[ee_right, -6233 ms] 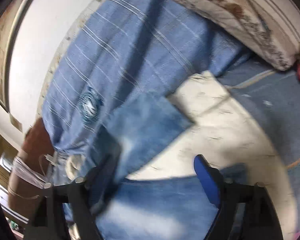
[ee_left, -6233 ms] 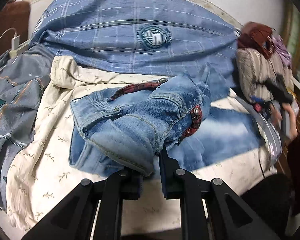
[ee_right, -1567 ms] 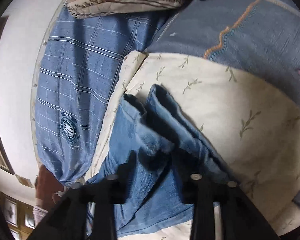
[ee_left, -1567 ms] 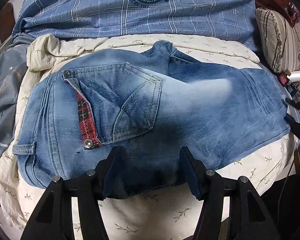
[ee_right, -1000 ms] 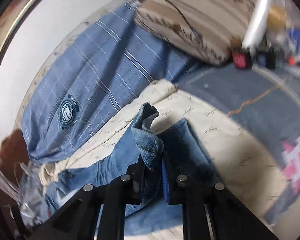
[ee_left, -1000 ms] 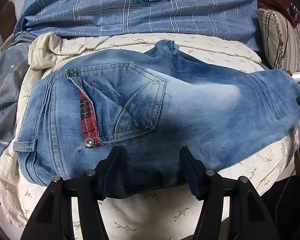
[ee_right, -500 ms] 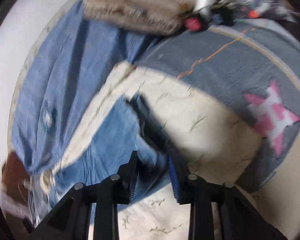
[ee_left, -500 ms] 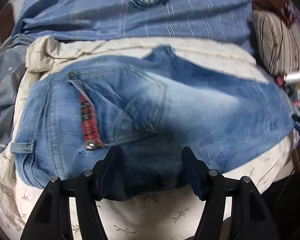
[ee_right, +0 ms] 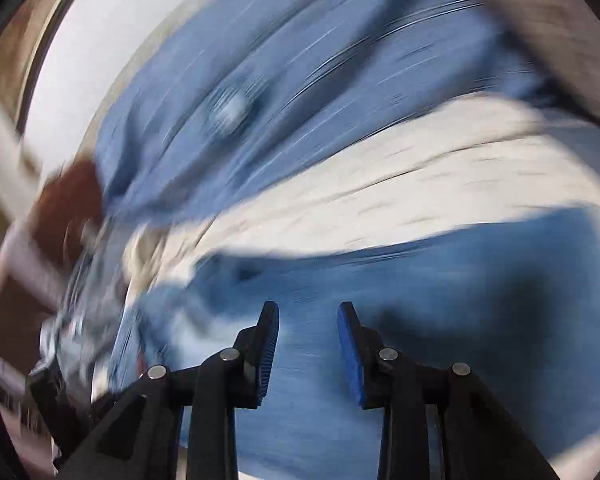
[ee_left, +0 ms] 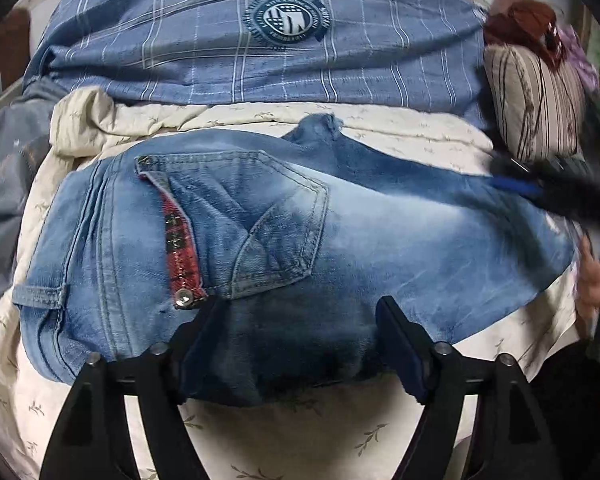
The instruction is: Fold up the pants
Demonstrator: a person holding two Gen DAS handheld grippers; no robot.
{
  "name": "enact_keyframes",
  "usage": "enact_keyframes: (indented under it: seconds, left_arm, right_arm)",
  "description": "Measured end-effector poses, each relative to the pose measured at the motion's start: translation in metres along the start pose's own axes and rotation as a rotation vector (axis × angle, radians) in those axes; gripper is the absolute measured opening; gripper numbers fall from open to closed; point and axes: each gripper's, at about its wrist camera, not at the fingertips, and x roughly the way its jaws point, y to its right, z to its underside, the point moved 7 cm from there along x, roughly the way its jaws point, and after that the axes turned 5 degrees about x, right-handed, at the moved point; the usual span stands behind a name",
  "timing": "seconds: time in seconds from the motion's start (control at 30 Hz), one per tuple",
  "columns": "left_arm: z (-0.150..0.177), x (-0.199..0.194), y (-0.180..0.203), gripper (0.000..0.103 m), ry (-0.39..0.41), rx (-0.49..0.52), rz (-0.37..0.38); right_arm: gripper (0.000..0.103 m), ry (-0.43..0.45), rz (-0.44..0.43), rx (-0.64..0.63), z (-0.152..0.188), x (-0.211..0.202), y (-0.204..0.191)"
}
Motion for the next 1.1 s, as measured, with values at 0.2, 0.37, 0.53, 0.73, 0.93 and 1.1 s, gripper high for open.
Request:
enact_keyframes:
  seconds: [0.2, 0.37, 0.53, 0.73, 0.93, 1.1]
  left_arm:
    - [0.001, -0.001, 0.002, 0.079, 0.003, 0.044, -0.003]
    - [0.000, -0.001, 0.005, 0.080, 0.001, 0.067, -0.003]
    - [-0.003, -0.003, 0.005, 0.080, 0.006, 0.055, 0.013]
    - [-0.011, -0.025, 0.005, 0.079, 0.111, 0.066, 0.011]
    - [-0.014, -0.027, 0.032, 0.080, 0.141, 0.133, 0.042]
    - [-0.012, -0.006, 0.062, 0.080, 0.073, 0.195, 0.046]
  right_arm:
    - [0.033, -0.178, -0.040, -0.044, -0.009, 0.095, -0.070]
    - [0.034, -0.248, 0.070, -0.037, -0.011, 0.149, -0.071]
    - [0.032, -0.170, 0.083, -0.002, -0.029, 0.155, -0.062]
    - [0.032, -0.044, 0.037, 0.019, -0.048, 0.097, -0.049]
    - [0.032, 0.055, 0.175, 0.039, -0.056, -0.009, 0.040]
    - [0.032, 0.071, 0.274, 0.141, -0.052, -0.071, 0.125]
